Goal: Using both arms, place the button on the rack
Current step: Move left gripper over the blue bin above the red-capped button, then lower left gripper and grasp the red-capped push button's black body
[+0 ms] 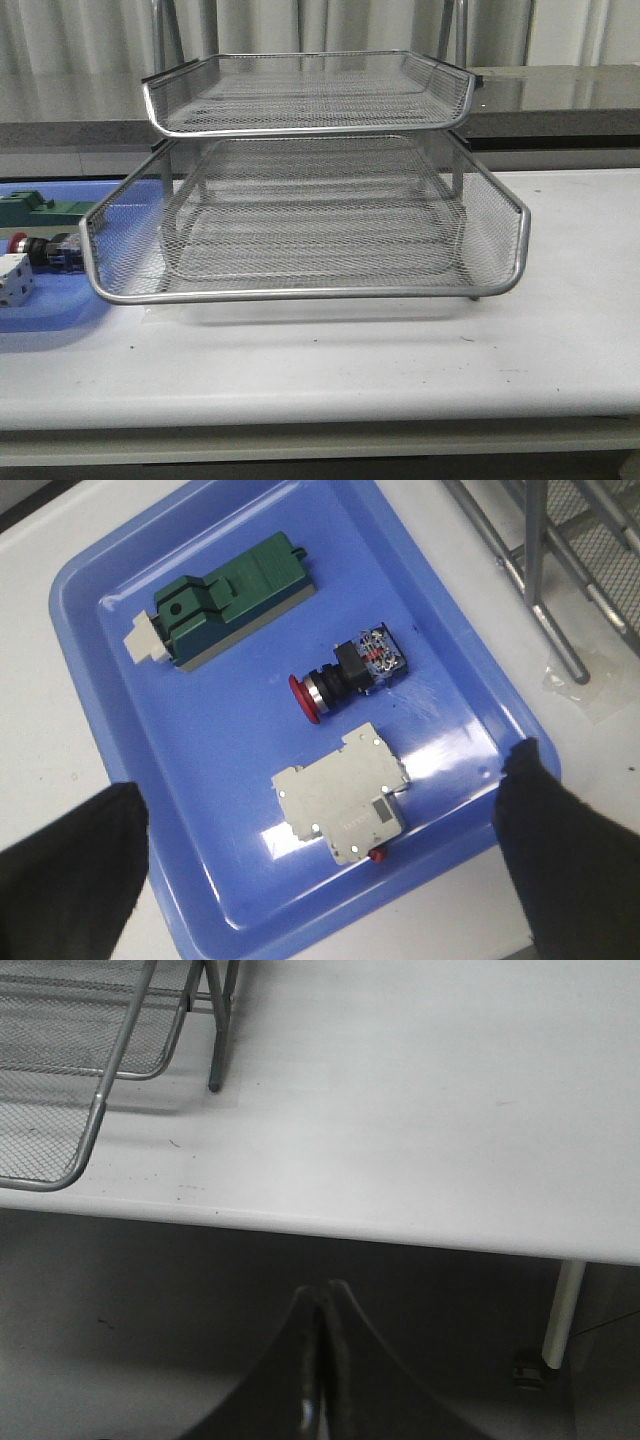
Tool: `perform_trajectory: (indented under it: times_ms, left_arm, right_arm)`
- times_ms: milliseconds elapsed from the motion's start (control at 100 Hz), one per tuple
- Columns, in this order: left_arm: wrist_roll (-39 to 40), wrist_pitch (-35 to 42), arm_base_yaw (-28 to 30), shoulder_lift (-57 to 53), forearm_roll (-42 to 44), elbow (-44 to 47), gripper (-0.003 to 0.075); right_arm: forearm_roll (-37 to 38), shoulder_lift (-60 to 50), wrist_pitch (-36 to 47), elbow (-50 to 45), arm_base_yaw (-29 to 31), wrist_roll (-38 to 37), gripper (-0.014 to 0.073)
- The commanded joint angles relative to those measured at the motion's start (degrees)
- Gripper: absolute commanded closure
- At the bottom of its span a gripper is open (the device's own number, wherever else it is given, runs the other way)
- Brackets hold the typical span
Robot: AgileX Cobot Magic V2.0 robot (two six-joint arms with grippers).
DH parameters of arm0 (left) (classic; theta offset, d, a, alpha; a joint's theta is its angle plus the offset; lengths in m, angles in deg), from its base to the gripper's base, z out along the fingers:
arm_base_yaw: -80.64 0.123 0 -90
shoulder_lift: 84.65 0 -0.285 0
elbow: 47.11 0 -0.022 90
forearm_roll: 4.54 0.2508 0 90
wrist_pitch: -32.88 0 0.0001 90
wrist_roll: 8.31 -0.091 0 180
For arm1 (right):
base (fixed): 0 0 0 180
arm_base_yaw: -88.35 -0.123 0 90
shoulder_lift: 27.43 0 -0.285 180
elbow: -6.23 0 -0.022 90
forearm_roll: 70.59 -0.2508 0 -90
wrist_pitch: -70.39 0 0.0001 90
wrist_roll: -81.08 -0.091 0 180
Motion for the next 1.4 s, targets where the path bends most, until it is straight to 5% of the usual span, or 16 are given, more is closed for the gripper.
perform_trajectory:
  times_ms: [0, 420, 1390]
  left_arm:
    - [-6.2, -2.2, 0.2, 3.8, -0.8, -7.5, 0.0050]
    - [-16.4, -11.5, 0.2, 25.8, -0.8, -26.7, 0.0050]
    - [-32.5, -8.0, -2.2, 32.2, -2.4, -27.3, 0.0050]
  right_arm:
    - [0.6, 0.3, 3.1, 1.9, 0.0, 0.0, 0.0664]
    - [0.6, 0.3, 3.0, 1.9, 0.0, 0.0, 0.0664]
    - [0.6, 0.3, 2.9, 1.9, 0.0, 0.0, 0.0664]
